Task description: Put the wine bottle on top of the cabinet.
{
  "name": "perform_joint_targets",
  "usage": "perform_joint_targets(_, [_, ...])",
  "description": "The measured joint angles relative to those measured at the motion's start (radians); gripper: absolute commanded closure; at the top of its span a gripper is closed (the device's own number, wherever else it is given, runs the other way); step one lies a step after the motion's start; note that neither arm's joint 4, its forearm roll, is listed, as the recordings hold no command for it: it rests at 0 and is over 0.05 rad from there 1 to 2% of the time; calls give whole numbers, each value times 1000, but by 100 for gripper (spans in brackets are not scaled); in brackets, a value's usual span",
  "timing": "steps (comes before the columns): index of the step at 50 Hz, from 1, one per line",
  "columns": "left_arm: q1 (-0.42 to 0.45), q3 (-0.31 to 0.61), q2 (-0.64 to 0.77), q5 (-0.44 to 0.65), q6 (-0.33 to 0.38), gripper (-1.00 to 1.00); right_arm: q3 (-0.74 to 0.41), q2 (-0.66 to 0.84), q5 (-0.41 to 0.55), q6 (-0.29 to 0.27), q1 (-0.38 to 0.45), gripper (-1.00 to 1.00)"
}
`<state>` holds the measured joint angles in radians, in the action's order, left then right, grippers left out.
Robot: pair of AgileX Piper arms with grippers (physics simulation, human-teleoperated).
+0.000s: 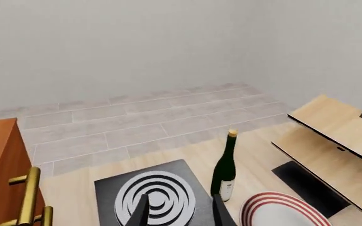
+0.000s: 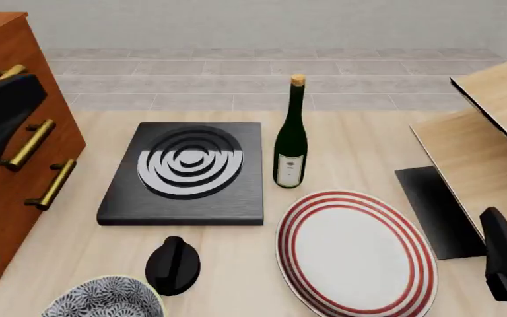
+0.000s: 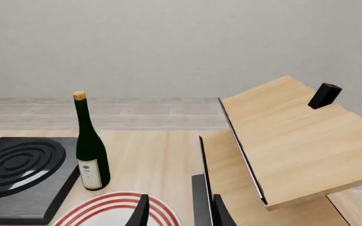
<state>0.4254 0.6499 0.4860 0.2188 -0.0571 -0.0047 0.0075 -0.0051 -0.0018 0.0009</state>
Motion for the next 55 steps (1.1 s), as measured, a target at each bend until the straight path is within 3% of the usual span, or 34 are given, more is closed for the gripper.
perform_joint_targets(19, [113, 150, 173, -25, 20, -100, 0, -2, 2, 0, 0, -100])
perform_joint_targets(40, [173, 251, 443, -107, -2, -100, 0, -2, 2, 0, 0, -100])
perform_joint_targets(55, [236, 383, 643, -140, 5, -100, -1, 0, 1, 0, 0, -100])
